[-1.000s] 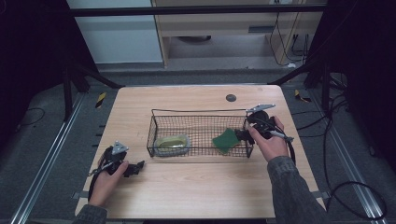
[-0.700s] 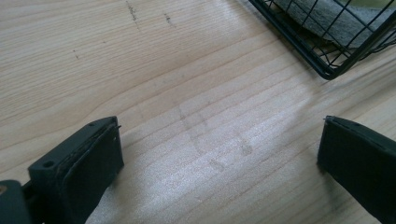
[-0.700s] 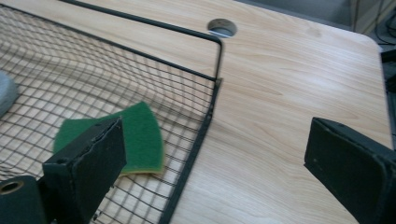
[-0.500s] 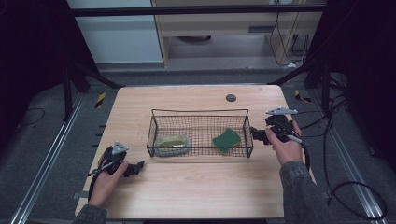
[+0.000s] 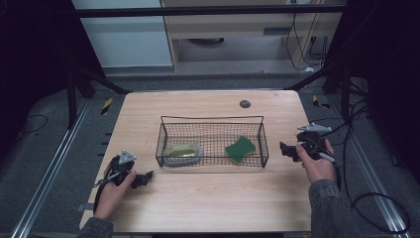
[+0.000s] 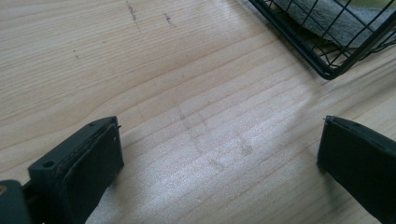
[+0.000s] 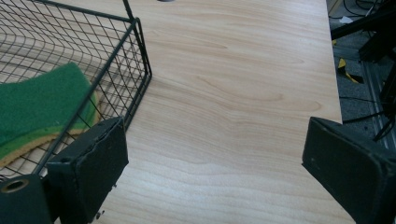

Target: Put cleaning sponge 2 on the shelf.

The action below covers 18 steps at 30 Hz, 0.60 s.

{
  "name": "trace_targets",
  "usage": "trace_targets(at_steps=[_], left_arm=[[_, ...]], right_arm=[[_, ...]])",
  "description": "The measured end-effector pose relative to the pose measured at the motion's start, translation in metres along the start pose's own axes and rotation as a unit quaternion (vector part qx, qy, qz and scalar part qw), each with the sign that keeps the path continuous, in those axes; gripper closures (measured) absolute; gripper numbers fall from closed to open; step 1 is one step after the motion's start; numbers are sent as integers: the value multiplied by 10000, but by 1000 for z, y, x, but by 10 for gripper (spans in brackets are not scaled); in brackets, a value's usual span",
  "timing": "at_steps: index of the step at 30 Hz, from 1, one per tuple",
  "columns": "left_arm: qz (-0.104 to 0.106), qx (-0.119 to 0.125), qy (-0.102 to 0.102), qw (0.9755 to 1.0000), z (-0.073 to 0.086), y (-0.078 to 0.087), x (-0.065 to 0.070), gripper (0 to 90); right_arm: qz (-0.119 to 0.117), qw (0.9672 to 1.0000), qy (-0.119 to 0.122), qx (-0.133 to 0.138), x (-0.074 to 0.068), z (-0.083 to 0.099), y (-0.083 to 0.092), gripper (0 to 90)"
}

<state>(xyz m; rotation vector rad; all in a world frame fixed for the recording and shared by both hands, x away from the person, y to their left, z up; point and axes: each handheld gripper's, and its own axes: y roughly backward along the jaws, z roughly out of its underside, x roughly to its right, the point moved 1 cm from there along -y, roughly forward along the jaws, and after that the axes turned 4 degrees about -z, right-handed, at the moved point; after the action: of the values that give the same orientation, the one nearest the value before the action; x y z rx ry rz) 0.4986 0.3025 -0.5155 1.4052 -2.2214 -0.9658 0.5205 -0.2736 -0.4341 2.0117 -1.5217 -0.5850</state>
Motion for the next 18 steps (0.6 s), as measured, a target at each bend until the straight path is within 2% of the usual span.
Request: trace_targets(at_steps=[10,18], left_arm=[[0,0,-1,10000,0,0,0,0],[0,0,0,10000,0,0,0,0]], right_arm=[[50,9999,-108,-25,10,15,2,70],[71,9999,-137,-54,12,23,0,70]])
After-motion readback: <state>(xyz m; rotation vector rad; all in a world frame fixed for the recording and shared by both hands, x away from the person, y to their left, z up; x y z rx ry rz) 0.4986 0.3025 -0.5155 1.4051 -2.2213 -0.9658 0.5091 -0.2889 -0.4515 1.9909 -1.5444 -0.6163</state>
